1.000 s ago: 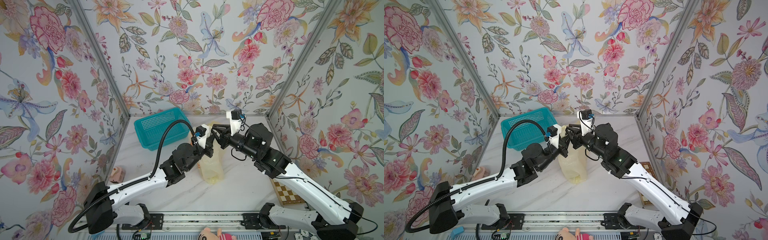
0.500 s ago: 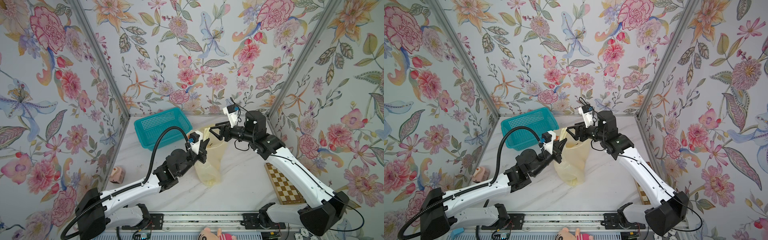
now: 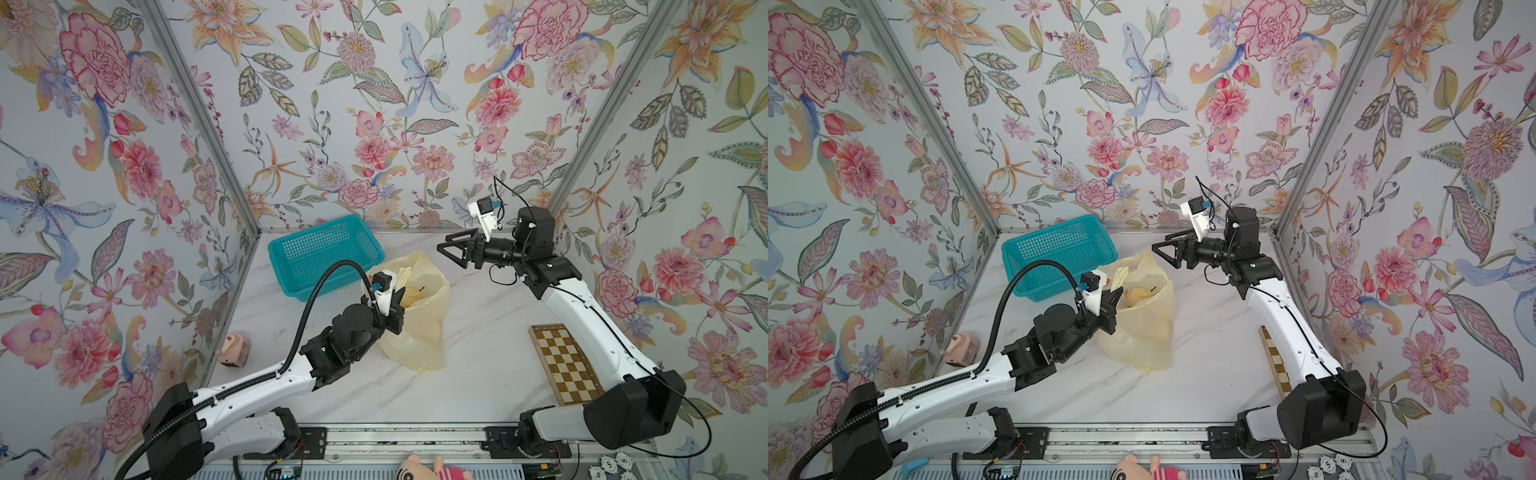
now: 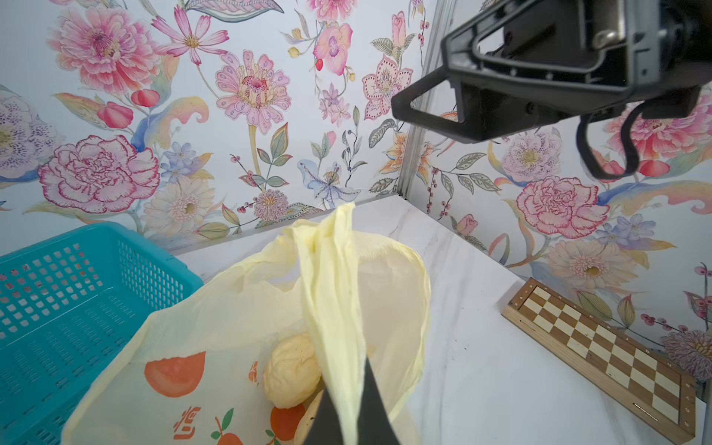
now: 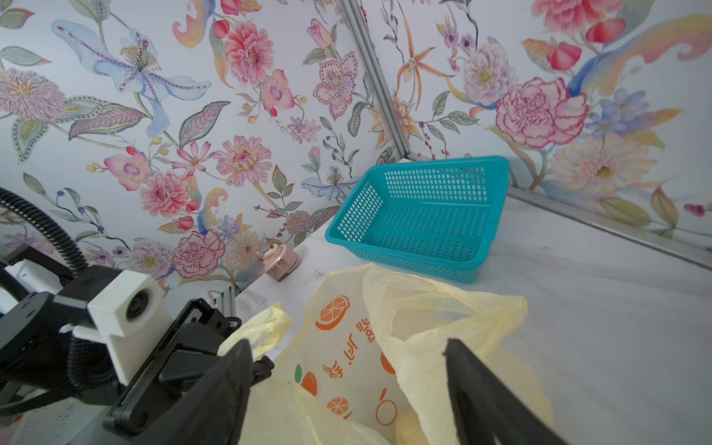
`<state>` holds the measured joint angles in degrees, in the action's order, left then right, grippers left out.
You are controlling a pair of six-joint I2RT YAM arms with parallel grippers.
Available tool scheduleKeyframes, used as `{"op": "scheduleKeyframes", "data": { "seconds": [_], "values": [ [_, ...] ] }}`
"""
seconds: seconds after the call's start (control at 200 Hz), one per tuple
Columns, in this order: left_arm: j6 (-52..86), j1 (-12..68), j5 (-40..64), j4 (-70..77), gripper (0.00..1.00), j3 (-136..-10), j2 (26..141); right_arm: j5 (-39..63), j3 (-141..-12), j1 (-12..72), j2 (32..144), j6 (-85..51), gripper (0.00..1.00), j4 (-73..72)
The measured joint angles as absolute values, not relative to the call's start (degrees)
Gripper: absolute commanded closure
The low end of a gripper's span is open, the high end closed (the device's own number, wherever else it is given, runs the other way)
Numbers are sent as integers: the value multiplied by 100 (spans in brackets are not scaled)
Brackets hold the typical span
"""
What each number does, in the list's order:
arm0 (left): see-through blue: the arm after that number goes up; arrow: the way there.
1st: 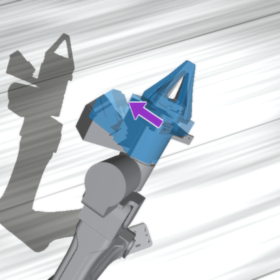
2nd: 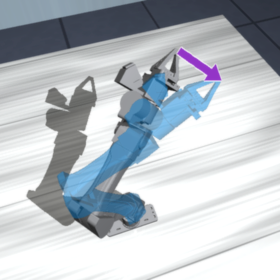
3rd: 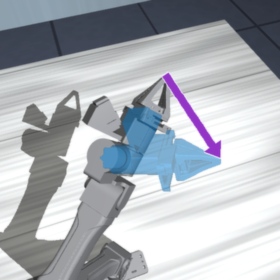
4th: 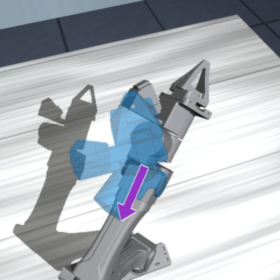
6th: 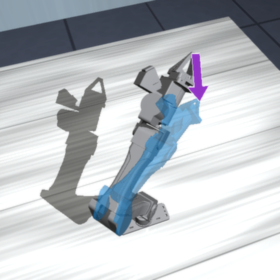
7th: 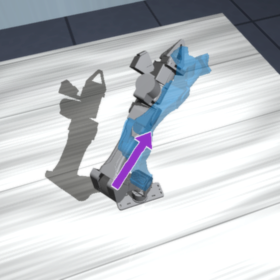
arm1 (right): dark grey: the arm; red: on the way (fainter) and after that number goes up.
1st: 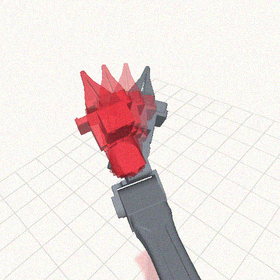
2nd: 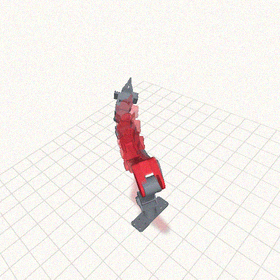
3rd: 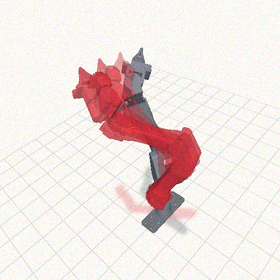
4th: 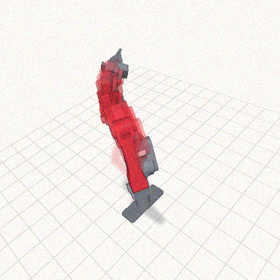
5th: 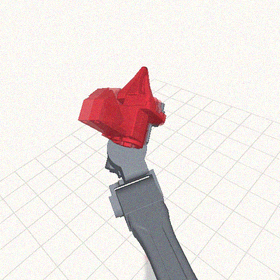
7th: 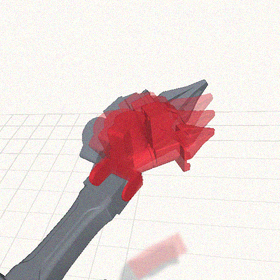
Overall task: Place the pears into plastic bags & tie knots
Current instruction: Adjust the plastic bag at the center of the board.
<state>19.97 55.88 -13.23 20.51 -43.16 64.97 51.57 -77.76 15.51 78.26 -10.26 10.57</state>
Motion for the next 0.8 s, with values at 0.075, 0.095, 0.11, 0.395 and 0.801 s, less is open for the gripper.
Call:
{"op": "scheduleKeyframes", "data": {
  "seconds": [0.075,0.095,0.11,0.395,0.801],
  "values": [
    [1997,5577,-1170,2062,100,-4316,6486,4945,-7876,1625,7832,-869,21,1044],
    [1994,5575,-1103,2060,100,-4316,6479,4884,-7970,1638,7902,-838,22,1107],
    [1997,5570,-1070,2062,100,-4313,6466,4834,-8049,1640,7975,-812,23,1146],
    [1999,5452,-766,2073,100,-4139,6248,4372,-9491,1638,10215,-1531,31,2060],
    [2038,5437,-620,2152,100,-4136,6267,5675,-10250,2012,11878,-2606,66,2742]
  ]
}}
